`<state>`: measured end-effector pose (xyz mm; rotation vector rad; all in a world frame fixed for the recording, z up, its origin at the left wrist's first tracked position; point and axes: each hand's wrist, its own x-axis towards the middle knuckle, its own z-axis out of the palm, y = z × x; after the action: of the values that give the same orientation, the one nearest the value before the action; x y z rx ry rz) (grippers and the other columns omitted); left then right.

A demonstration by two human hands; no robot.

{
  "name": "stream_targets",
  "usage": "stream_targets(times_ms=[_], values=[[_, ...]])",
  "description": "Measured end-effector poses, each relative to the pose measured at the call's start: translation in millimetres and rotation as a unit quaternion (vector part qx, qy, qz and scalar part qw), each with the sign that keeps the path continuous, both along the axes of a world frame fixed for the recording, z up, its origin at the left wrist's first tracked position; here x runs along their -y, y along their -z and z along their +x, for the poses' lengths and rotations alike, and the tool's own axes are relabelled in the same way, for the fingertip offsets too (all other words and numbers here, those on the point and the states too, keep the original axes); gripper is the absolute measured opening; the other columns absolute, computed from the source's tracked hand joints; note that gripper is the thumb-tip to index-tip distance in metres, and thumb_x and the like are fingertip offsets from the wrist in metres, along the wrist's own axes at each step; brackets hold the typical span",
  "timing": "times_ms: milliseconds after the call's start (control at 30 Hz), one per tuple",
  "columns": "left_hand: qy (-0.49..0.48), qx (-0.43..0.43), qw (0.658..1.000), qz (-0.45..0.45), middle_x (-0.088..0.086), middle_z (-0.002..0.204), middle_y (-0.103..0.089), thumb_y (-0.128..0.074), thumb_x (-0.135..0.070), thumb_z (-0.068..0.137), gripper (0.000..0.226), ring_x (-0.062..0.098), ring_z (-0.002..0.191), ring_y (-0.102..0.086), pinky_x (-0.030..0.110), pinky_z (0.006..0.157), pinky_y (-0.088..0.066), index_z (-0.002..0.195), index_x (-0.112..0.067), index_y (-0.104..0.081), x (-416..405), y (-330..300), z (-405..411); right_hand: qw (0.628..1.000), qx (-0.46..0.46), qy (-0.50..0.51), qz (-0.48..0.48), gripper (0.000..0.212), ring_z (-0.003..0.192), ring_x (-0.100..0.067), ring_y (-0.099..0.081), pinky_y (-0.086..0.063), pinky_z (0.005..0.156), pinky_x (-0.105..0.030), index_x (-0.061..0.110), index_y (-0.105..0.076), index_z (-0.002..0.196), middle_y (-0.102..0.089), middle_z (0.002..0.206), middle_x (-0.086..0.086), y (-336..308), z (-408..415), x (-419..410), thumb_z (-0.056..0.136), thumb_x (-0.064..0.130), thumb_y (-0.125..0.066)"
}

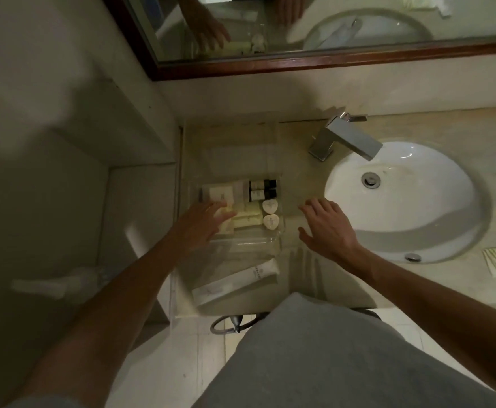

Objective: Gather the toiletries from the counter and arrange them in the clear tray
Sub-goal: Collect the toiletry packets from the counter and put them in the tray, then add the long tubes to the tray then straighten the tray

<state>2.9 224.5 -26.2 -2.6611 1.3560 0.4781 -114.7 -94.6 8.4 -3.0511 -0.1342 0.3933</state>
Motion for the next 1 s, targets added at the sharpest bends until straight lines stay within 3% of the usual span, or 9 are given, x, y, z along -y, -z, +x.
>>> stream_targets(times_ms=[133, 233, 433, 700, 867, 1000], values=[[0.005, 0.027, 0.999, -0.047, 0.012, 0.139, -0.048, -0.069, -0.019, 0.081, 0.059, 0.032, 0.122, -0.05, 0.047, 0.098, -0.043, 0.136, -0.024, -0.048, 10, -2, -5, 0.998, 0.012, 0.051, 0.016, 0.056, 0.123, -0.029, -0.051, -0.043, 0.106, -0.044, 0.014, -0.049, 0.138, -0.054, 0.137, -0.011, 0, -8, 6, 0.092, 0.043, -0.058], [0.053, 0.035, 0.992, -0.111, 0.014, 0.131, -0.055, -0.064, -0.024, 0.08, 0.046, 0.032, 0.116, -0.053, 0.045, 0.099, -0.038, 0.125, -0.019, -0.058, 67, -5, -17, 0.994, 0.036, 0.098, 0.03, 0.052, 0.118, -0.028, -0.052, -0.045, 0.101, -0.042, 0.015, -0.052, 0.133, -0.055, 0.133, -0.01, -2, -22, 23, 0.09, 0.043, -0.057], [0.105, -0.035, 0.976, -0.187, 0.011, 0.133, -0.054, -0.061, -0.041, 0.08, 0.059, 0.029, 0.117, -0.052, 0.043, 0.098, -0.042, 0.134, -0.021, -0.052, 226, -13, -68, 0.978, 0.056, 0.2, 0.033, 0.051, 0.113, -0.028, -0.055, -0.049, 0.095, -0.042, 0.014, -0.056, 0.13, -0.058, 0.129, -0.01, -2, -65, 100, 0.086, 0.038, -0.063], [0.155, -0.101, 0.962, -0.199, 0.008, 0.13, -0.053, -0.059, -0.046, 0.078, 0.068, 0.026, 0.116, -0.052, 0.04, 0.096, -0.043, 0.137, -0.017, -0.045, 454, -23, -153, 0.931, 0.069, 0.357, -0.006, 0.049, 0.108, -0.03, -0.057, -0.05, 0.09, -0.043, 0.013, -0.059, 0.125, -0.059, 0.122, -0.01, 9, -195, 320, 0.078, 0.026, -0.068], [0.17, -0.116, 0.966, -0.157, 0.007, 0.13, -0.05, -0.061, -0.046, 0.076, 0.073, 0.027, 0.113, -0.052, 0.039, 0.09, -0.045, 0.139, -0.013, -0.042, 573, 2, -196, 0.898, 0.024, 0.439, -0.028, 0.054, 0.112, -0.036, -0.054, -0.048, 0.089, -0.047, 0.008, -0.057, 0.128, -0.056, 0.126, -0.015, 20, -263, 474, 0.074, 0.005, -0.065], [0.146, -0.117, 0.973, -0.132, 0.006, 0.127, -0.053, -0.071, -0.047, 0.068, 0.081, 0.025, 0.108, -0.054, 0.039, 0.086, -0.045, 0.136, -0.015, -0.043, 630, 17, -214, 0.897, -0.003, 0.435, -0.074, 0.067, 0.117, -0.039, -0.05, -0.048, 0.09, -0.049, 0.009, -0.051, 0.135, -0.052, 0.133, -0.019, 23, -289, 586, 0.072, -0.01, -0.062]])
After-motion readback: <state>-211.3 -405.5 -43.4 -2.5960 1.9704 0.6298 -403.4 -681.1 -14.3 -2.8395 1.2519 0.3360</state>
